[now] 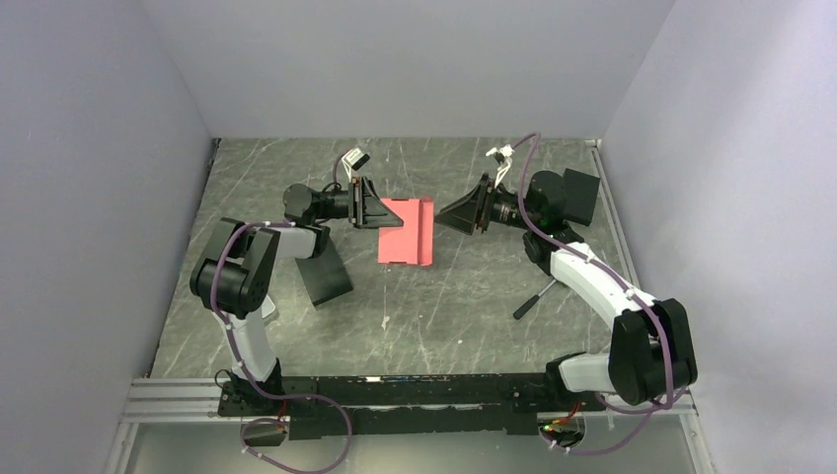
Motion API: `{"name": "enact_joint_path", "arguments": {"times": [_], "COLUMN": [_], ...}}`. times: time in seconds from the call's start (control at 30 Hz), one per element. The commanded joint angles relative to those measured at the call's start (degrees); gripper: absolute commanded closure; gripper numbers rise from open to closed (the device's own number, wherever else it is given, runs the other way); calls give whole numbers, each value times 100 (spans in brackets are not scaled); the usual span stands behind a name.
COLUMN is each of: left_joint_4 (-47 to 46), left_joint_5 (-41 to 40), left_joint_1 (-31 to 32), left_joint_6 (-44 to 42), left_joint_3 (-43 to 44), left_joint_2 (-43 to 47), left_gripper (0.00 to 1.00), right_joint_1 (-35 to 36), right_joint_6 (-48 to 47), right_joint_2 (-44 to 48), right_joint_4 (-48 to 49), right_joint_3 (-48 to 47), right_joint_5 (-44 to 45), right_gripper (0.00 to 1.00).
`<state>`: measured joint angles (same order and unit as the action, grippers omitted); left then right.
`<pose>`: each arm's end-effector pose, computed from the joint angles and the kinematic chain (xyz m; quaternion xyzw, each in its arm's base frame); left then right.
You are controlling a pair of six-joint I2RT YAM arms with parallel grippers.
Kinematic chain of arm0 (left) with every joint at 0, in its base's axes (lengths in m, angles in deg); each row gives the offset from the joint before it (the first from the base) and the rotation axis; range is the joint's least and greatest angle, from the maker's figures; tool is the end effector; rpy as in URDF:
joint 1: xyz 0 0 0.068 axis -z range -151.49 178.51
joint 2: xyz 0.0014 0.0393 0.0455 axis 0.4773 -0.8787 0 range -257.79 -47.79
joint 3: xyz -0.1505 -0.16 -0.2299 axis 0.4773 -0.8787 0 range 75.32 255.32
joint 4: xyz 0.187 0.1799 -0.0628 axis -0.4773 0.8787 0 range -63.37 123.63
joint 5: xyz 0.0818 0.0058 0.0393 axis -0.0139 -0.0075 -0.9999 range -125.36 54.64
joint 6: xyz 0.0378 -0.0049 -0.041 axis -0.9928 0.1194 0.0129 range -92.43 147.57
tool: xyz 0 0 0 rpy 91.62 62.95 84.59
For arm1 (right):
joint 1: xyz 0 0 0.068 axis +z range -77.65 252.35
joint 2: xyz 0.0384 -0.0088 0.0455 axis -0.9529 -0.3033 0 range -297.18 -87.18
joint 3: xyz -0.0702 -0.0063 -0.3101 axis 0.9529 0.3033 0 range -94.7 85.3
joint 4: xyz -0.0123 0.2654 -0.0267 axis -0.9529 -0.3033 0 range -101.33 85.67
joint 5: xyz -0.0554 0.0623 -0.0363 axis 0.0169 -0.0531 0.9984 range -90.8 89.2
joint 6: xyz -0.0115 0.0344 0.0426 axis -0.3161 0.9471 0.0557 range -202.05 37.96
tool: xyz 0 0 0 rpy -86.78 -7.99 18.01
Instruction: Fold the paper box
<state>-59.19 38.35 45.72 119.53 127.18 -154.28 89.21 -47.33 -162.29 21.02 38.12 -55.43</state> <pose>0.3471 -0.1464 0.2852 0.1767 0.6295 -0.7387 0.1639 0.2649 0.1132 0.3447 -0.2136 0.6836 0.5658 0.4085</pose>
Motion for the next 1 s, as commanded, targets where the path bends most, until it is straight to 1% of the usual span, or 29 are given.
{"name": "enact_joint_path", "arguments": {"times": [0.0,0.07,0.1,0.23,0.27,0.33,0.4,0.47,0.53,0.6,0.73,0.8,0.97], "left_joint_4": [-332,-338,-338,-330,-330,-332,-321,-314,-289,-161,312,423,187], "left_joint_5": [-69,-55,-51,0,15,41,43,23,-36,-86,-128,-123,-140], "left_joint_1": [138,173,184,195,195,203,201,203,202,204,212,212,228], "left_joint_6": [-125,-130,-141,-295,-372,-579,-839,-1184,-1651,-2032,-2653,-2760,-2728], "left_joint_3": [83,94,90,5,-30,-109,-205,-306,-416,-506,-587,-601,-666], "left_joint_2": [279,289,310,407,438,536,670,816,961,1078,1211,1228,1219], "left_gripper": [97,97,97,96,96,96,96,96,95,95,95,95,95], "right_joint_1": [50,14,-35,-253,-268,-279,-278,-273,-260,-204,-55,1,105], "right_joint_6": [-51,122,369,1657,1935,2385,2647,3055,3392,3550,3507,3480,3298], "right_joint_2": [-96,-98,-99,-81,-72,-53,-61,-76,-79,-109,-127,-147,-179], "right_joint_4": [144,256,389,1564,1770,1696,1207,1215,1200,1200,1036,983,724], "right_joint_3": [-274,-272,-231,22,64,82,-4,76,172,197,112,82,12], "right_joint_5": [226,231,164,-75,-69,111,305,467,624,646,603,594,629], "right_gripper": [45,44,43,41,39,35,30,30,31,33,35,35,37]}}
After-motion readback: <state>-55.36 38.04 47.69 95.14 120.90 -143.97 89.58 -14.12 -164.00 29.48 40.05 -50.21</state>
